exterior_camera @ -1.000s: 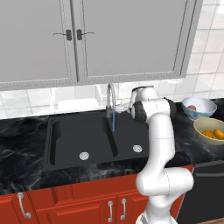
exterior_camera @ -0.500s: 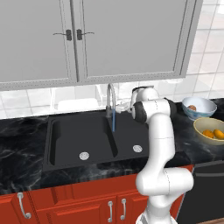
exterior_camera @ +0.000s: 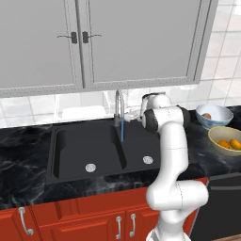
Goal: Pick the oranges from the sink and place them in one bowl. Place the onion in the other bowl. Then turn off the sink faucet.
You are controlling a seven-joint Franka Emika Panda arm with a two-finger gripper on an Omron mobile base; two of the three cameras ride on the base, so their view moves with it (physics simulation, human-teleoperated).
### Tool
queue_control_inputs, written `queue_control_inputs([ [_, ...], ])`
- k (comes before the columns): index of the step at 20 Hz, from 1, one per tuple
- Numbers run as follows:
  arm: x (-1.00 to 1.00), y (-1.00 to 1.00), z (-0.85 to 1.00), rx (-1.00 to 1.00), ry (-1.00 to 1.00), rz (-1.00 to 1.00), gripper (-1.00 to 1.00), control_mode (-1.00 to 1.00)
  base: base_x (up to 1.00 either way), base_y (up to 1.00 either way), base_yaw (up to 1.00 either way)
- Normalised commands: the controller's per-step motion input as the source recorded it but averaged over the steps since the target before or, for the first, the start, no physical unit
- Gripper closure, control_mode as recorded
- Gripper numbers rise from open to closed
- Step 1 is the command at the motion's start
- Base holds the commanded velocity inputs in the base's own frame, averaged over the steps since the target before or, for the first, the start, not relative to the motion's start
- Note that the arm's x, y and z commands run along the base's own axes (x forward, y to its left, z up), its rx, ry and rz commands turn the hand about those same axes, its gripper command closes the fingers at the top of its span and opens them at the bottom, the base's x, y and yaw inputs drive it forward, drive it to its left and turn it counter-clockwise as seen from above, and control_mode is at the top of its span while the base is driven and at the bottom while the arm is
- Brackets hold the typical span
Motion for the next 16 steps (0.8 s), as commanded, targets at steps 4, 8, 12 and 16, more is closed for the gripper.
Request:
queue_control_inputs([
  [4,0.00,0.28,0.00,0.00,0.00,0.00,1.00,-1.00,0.00,0.00,0.00],
  [8,0.04,0.34,0.00,0.00,0.00,0.00,1.00,-1.00,0.00,0.00,0.00],
  [12,0.08,0.44,0.00,0.00,0.00,0.01,1.00,-1.00,0.00,0.00,0.00],
  [16,0.13,0.43,0.00,0.00,0.00,0.02,1.00,-1.00,0.00,0.00,0.00],
])
